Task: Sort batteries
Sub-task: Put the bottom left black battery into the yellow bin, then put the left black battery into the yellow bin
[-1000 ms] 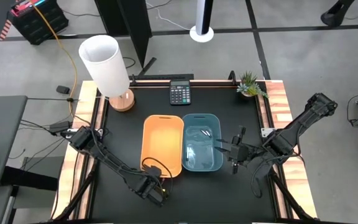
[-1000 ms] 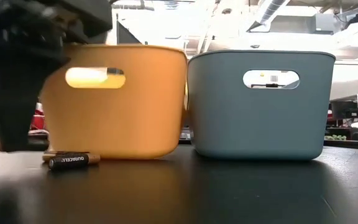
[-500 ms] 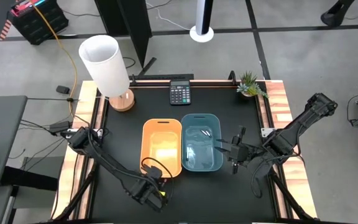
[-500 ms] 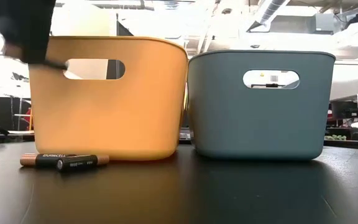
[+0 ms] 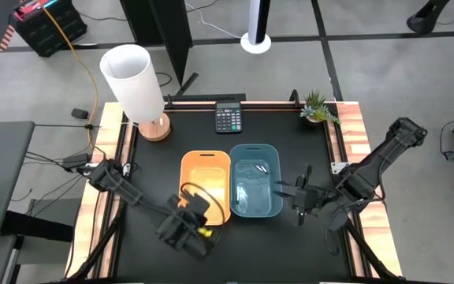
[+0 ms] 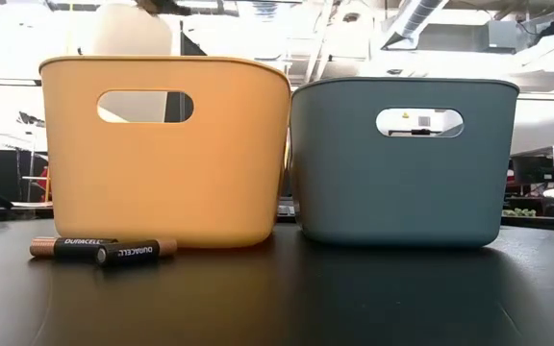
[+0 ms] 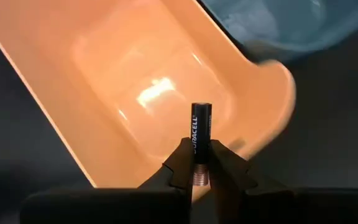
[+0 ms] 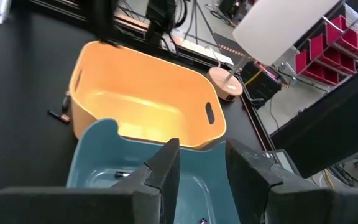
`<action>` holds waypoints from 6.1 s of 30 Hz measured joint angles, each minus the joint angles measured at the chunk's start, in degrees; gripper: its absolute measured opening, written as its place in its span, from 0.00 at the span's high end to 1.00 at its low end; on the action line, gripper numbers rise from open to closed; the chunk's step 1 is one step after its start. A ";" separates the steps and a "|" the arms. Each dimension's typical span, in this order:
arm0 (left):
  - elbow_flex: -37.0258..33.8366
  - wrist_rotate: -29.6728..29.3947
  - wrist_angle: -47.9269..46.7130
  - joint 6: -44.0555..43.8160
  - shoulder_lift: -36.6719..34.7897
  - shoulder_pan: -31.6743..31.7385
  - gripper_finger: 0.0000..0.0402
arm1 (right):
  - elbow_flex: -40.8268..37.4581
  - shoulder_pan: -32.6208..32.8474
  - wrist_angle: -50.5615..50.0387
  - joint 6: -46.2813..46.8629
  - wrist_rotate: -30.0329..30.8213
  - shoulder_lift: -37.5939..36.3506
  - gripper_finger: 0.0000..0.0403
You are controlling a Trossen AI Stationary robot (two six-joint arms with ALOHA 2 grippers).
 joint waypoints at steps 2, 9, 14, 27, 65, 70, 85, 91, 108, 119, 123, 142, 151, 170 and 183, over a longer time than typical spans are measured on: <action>0.00 -0.32 -1.13 3.13 0.02 2.50 0.93 | 0.00 0.71 -0.02 0.20 0.00 0.00 0.65; -1.84 0.13 0.53 19.42 0.07 12.09 0.93 | 0.01 4.31 -0.07 2.43 0.00 0.00 0.65; -3.66 2.97 0.74 27.62 0.04 17.33 0.93 | 0.01 7.51 -0.07 3.07 0.00 0.00 0.65; -11.64 8.09 8.72 31.83 -0.22 22.22 0.94 | 0.00 12.42 0.20 3.61 0.01 0.00 0.65; -37.87 8.11 34.13 25.73 -15.24 24.93 0.68 | 0.00 13.08 0.48 3.54 1.07 0.00 0.65; -32.10 3.50 33.81 31.31 -19.56 21.38 0.65 | 0.00 13.08 0.58 3.43 1.08 0.00 0.65; -28.06 -8.56 47.59 36.27 -17.27 -8.17 0.83 | 0.02 13.08 0.26 2.92 1.07 0.00 0.65; -28.06 -8.33 53.30 34.48 -10.26 -15.30 0.89 | 0.01 13.08 0.34 2.97 1.07 0.00 0.65; -28.09 -4.77 41.87 23.72 -0.68 -13.80 0.96 | 0.02 13.08 1.05 3.04 1.07 0.00 0.65; -28.09 -1.04 40.61 26.69 1.11 -11.95 0.78 | 0.02 13.08 4.46 0.00 1.05 0.02 0.65; -28.57 -1.34 40.04 26.24 0.99 -11.90 0.69 | 0.02 13.08 5.37 -0.54 1.05 0.02 0.65; -31.47 -0.37 38.86 27.81 0.92 -9.30 0.67 | 0.02 13.57 6.08 0.00 0.98 0.04 0.65; -33.31 0.06 40.49 27.24 1.05 -8.92 0.67 | 0.02 15.09 6.18 -0.02 0.97 0.07 0.65; -38.20 2.33 46.57 29.78 1.00 -6.63 0.67 | 0.02 14.96 6.19 -0.02 0.96 0.07 0.65; -42.18 8.30 51.50 25.74 0.72 -5.69 0.86 | 0.02 14.93 6.80 -2.20 0.98 0.07 0.65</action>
